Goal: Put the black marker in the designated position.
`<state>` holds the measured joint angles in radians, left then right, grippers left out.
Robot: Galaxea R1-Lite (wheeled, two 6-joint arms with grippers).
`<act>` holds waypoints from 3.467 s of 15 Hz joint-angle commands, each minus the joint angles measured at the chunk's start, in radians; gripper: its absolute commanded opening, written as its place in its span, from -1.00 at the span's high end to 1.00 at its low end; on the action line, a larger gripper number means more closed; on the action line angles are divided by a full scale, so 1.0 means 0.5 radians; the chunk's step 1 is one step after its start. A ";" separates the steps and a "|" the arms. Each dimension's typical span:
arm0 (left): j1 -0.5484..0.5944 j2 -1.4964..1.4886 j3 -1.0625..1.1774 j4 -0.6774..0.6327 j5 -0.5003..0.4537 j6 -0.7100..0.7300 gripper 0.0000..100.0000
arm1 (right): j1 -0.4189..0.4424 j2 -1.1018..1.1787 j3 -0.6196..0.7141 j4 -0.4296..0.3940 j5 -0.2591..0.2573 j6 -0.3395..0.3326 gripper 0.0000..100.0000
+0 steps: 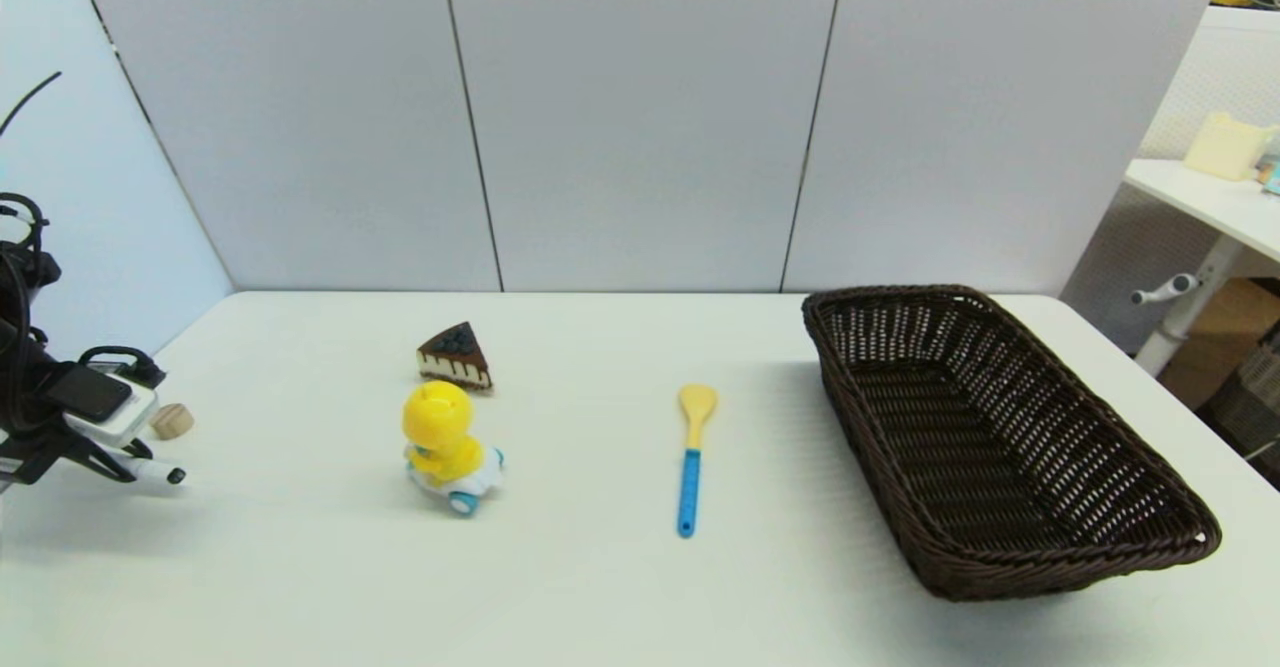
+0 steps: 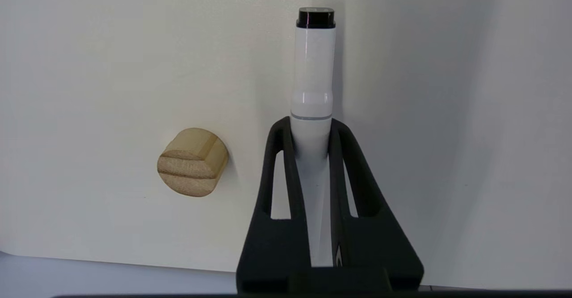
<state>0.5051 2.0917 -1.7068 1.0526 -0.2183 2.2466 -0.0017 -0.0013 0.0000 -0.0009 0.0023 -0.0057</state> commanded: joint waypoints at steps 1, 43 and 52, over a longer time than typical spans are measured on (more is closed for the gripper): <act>-0.010 -0.002 -0.001 0.012 -0.002 0.032 1.00 | 0.000 0.003 0.000 -0.001 0.001 -0.001 -1.00; -0.881 -3.539 2.438 -1.501 0.246 -3.972 -1.00 | 0.000 0.003 0.000 -0.001 0.001 -0.001 -1.00; -1.038 -3.886 3.337 -2.255 0.332 -4.094 -1.00 | 0.000 0.003 0.000 -0.001 0.001 -0.001 -1.00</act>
<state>-0.0036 0.2228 -0.1462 -0.0298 -0.0702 0.1996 -0.0017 -0.0013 0.0000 -0.0013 0.0032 -0.0053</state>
